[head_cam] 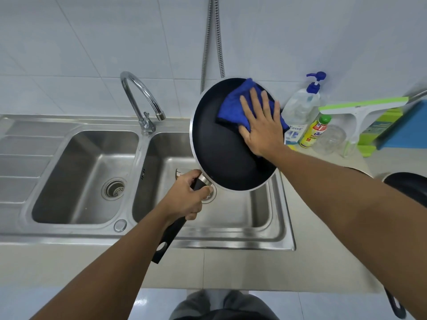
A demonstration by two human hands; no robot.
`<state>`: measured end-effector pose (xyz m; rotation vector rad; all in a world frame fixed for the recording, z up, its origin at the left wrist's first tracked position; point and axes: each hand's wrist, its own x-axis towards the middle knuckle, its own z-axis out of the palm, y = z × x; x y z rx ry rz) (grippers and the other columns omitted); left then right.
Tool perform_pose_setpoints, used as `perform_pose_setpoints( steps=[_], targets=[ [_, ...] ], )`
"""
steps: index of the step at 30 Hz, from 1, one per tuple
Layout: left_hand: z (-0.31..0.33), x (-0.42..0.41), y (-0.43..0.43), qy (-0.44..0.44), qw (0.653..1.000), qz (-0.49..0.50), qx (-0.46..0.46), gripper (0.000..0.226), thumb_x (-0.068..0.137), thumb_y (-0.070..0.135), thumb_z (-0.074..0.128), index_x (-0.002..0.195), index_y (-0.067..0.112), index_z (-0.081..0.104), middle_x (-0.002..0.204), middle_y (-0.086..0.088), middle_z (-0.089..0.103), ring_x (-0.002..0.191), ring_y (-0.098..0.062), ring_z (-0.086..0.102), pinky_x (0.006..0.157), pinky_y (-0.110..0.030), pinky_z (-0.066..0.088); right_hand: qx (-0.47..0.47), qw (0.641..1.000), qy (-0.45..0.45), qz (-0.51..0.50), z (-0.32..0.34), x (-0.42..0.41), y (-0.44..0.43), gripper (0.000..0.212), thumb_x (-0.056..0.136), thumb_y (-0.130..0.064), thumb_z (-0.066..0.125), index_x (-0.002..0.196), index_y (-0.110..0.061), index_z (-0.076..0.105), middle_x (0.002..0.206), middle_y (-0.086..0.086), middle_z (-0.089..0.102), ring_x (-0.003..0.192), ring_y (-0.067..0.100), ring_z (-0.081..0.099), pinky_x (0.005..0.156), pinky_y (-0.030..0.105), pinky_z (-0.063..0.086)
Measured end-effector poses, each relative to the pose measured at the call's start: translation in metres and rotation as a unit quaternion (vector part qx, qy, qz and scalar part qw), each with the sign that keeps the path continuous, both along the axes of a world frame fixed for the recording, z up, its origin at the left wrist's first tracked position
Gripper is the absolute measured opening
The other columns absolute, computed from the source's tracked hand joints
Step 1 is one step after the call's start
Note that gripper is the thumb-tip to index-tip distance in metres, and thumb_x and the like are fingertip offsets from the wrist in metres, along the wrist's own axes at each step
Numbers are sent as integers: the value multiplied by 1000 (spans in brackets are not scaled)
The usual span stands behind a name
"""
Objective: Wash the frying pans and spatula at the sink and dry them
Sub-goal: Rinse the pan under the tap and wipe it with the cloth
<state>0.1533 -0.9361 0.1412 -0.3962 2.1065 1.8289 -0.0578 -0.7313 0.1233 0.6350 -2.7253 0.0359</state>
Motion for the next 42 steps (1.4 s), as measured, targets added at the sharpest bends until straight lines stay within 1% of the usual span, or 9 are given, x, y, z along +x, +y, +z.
perform_pose_setpoints(
  steps=[8,12,17,22,26,34,37,40,42],
  targets=[
    [-10,3,9,0,1000,0,-3,10,99,8,59,107,15,61,81,-16,50,44,-21,36,39,-23,33,-119,967,-82,-211,-59,63,26,75,98,-38,49,162,-20,14,170,10,5,151,44,15,113,56,34],
    [-14,4,11,-3,1000,1,1,7,99,9,59,105,13,60,81,-15,49,45,-20,35,40,-24,32,-211,954,-104,-185,-72,82,23,73,90,-28,53,156,-6,30,167,21,10,148,49,18,120,57,21],
    [-15,-3,8,1,1000,15,7,5,101,10,59,106,8,58,77,-13,47,45,-19,35,39,-23,30,-310,885,-294,-187,-72,117,-3,95,87,-44,66,161,-11,15,168,6,-16,153,40,-2,124,50,11],
    [-19,-8,-2,10,999,35,-21,8,101,8,58,107,12,58,66,-12,47,43,-19,40,38,-24,32,-310,843,-398,-188,-47,133,-31,70,94,-25,60,156,-11,30,167,10,15,143,37,37,110,35,36],
    [-28,-15,-8,9,996,81,-28,8,100,6,58,105,11,56,59,-6,47,39,-18,39,38,-23,33,-278,872,-396,-70,-45,150,-29,62,87,-8,63,147,-11,49,140,16,58,126,32,57,100,23,41],
    [-42,-7,0,-17,993,113,35,7,105,6,53,100,11,51,75,-10,50,39,-12,39,34,-22,30,-315,913,-250,-73,-49,157,60,50,79,2,66,126,-15,68,135,9,65,125,29,59,107,32,43],
    [-43,-1,15,-21,990,123,67,5,105,9,55,104,6,51,77,-10,52,41,-14,40,34,-22,31,-194,928,-252,-192,-55,160,106,55,88,-17,62,143,-24,54,156,8,43,141,35,40,112,48,37],
    [-41,5,35,-19,989,124,84,6,105,10,55,103,6,51,79,-11,54,43,-16,40,36,-22,31,111,926,-300,-200,-80,176,139,77,95,-60,33,160,-21,21,168,15,9,151,49,3,120,60,-4],
    [-41,9,53,-14,989,121,87,6,104,9,53,99,7,52,80,-11,53,44,-17,39,37,-23,31,96,927,-329,-149,-106,195,157,86,96,-65,15,160,-9,2,167,12,-13,154,39,-10,121,53,-10]
  ],
)
